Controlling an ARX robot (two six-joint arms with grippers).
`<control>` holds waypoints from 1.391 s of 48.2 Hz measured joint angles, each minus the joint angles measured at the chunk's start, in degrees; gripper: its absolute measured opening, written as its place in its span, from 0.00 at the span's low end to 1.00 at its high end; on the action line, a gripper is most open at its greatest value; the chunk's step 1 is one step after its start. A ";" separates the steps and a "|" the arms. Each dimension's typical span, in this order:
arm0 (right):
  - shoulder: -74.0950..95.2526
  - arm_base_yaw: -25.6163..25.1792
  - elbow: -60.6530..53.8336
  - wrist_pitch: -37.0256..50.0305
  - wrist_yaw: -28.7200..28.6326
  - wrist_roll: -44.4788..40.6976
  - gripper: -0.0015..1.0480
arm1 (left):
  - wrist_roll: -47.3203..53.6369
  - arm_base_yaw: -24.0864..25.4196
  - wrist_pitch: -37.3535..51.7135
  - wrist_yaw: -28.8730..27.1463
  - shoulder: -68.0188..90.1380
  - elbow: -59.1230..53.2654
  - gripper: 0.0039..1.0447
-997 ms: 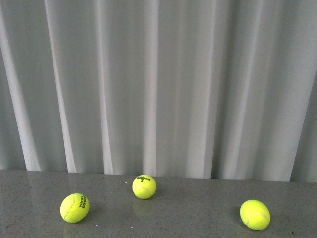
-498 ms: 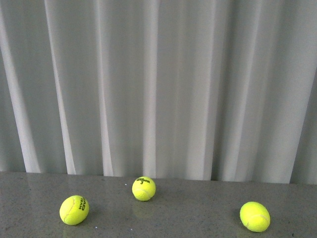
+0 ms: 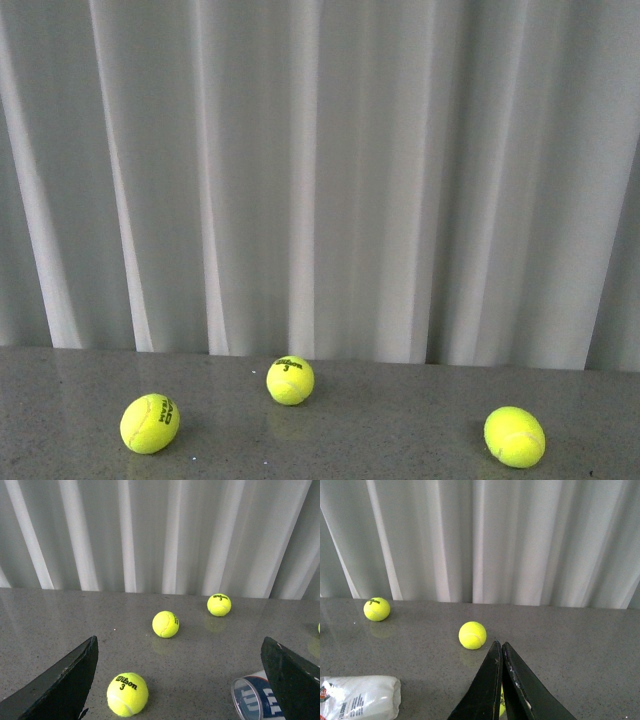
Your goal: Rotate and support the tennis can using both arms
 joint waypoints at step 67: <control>-13.31 0.00 0.02 -13.66 -0.04 0.02 0.93 | -0.02 0.00 0.00 0.00 -0.07 0.00 0.94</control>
